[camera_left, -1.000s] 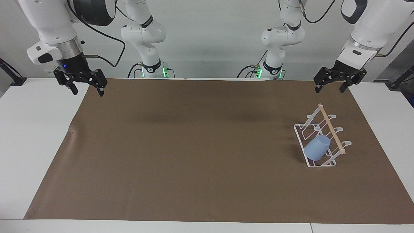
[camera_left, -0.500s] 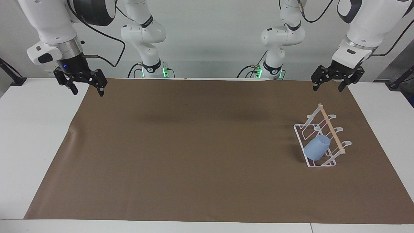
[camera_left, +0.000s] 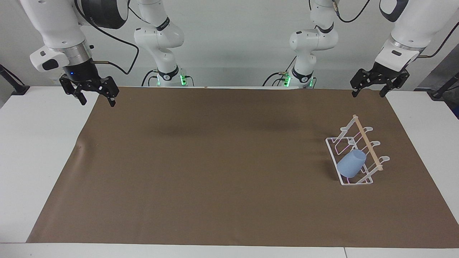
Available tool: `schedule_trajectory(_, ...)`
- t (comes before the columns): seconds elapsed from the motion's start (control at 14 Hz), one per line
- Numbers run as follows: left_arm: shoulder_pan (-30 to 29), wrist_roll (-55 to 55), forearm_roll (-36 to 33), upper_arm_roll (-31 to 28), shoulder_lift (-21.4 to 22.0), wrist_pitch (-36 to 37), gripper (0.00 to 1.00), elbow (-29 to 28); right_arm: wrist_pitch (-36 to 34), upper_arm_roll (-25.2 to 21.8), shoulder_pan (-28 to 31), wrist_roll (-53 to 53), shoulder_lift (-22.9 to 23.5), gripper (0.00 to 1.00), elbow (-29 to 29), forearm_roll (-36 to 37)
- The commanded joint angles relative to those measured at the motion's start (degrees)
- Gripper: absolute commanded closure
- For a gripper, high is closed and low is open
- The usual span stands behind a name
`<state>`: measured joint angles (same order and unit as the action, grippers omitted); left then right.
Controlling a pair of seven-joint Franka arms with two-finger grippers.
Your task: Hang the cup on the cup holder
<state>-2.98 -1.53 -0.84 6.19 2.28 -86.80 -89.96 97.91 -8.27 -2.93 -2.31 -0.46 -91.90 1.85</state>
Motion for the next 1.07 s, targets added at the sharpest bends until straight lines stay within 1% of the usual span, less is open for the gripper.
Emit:
schedule_trajectory(0.0, 0.6, -0.9, 2.5, -1.2, 1.5, 0.8, 0.0, -1.6, 0.3, 0.4, 0.1, 1.5, -1.1, 0.0, -1.4, 0.3)
schedule_trajectory(0.07, 0.2, -0.8, 4.1, -1.4, 1.4, 0.4, 0.0, -1.5, 0.3, 0.3, 0.0, 1.5, -1.1, 0.0, -1.4, 0.3)
schedule_trajectory(0.14, 0.3, -0.8, 4.3, -1.3, 1.5, 0.0, 0.0, -1.6, 0.3, 0.4, 0.1, 1.5, -1.1, 0.0, -1.4, 0.3)
schedule_trajectory(0.43, 0.9, -0.9, 4.2, -1.2, 1.5, -1.4, 0.0, -2.1, 0.3, 0.3, 0.1, 1.5, -1.1, 0.0, -1.4, 0.3)
schedule_trajectory(1.0, 1.3, -1.3, 4.0, -0.7, 1.8, -0.8, 0.0, -2.0, 0.3, 0.3, 0.0, 1.5, -1.1, 0.0, -1.4, 0.3)
